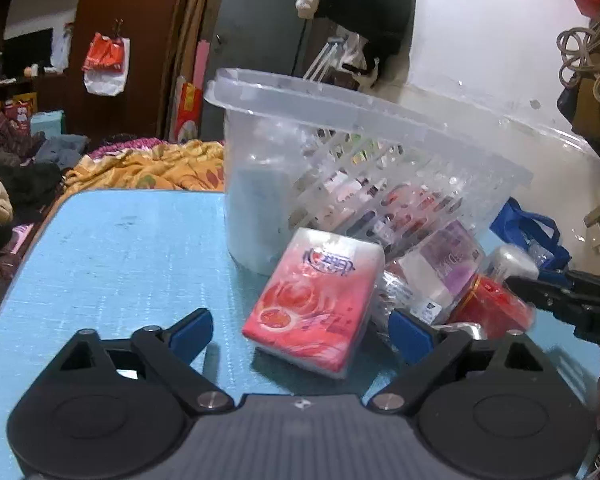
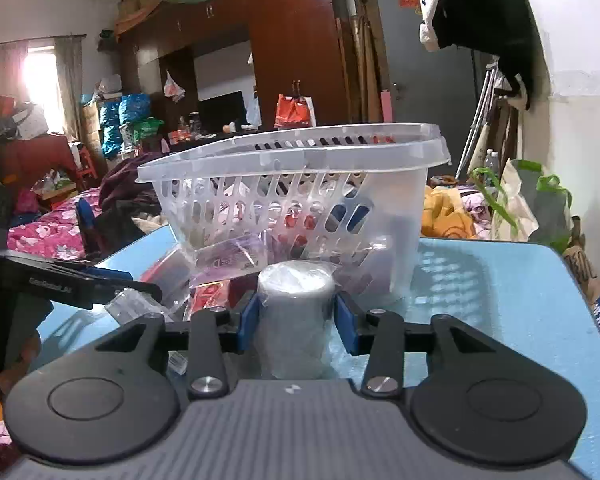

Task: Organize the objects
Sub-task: 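Grasp the pink tissue pack with the left gripper while the right grasps a white roll, then lift both items over the basket and open both grippers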

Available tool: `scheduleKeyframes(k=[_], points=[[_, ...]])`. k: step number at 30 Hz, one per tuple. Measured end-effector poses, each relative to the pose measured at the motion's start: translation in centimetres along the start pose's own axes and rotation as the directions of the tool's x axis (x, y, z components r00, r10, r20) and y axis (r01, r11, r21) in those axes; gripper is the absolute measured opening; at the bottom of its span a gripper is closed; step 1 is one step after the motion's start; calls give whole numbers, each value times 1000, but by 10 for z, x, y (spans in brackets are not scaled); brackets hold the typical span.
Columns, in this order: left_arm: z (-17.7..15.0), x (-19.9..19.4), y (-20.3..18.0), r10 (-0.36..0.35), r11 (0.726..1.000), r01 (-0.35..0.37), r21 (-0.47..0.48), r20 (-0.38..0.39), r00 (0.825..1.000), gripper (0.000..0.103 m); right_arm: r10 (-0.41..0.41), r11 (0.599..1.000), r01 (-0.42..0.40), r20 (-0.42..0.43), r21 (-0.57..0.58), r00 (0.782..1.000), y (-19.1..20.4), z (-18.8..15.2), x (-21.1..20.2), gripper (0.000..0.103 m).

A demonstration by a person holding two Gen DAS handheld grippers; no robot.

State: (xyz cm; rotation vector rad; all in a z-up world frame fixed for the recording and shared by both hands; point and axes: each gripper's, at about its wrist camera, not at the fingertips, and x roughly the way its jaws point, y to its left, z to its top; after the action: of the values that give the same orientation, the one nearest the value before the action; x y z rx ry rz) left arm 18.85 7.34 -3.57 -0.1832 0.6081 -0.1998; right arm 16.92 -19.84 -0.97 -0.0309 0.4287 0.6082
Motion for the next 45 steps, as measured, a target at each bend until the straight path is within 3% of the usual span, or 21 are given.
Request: scheduleKeyframes(k=[2, 4, 13, 24, 34, 39, 42, 45], points=[[1, 0, 0, -9, 1000, 9, -3, 0, 1000, 82, -10, 1000, 10, 18, -7, 1000, 2, 1, -3, 45], [1, 2, 1, -10, 1000, 10, -9, -1, 1000, 65, -27, 1000, 27, 31, -13, 999, 4, 1, -4, 45], [-7, -16, -11, -22, 997, 15, 71, 104, 994, 64, -60, 997, 63, 61, -39, 996, 9, 3, -5, 44], [-12, -38, -4, -13, 999, 4, 41, 220, 975, 64, -66, 997, 69, 92, -27, 994, 6, 2, -10, 44], [-13, -49, -3, -14, 999, 1, 44, 277, 961, 64, -127, 989, 136, 139, -59, 982, 6, 7, -31, 44], [-12, -61, -7, -20, 999, 9, 37, 326, 945, 64, -117, 991, 124, 134, -44, 984, 0, 9, -40, 44], [-8, -68, -16, -61, 998, 47, 50, 321, 945, 64, -108, 993, 113, 122, -32, 987, -4, 13, -41, 44], [-3, -77, -29, -68, 996, 42, 85, 326, 943, 64, -97, 995, 100, 131, -18, 987, -2, 17, -46, 44]])
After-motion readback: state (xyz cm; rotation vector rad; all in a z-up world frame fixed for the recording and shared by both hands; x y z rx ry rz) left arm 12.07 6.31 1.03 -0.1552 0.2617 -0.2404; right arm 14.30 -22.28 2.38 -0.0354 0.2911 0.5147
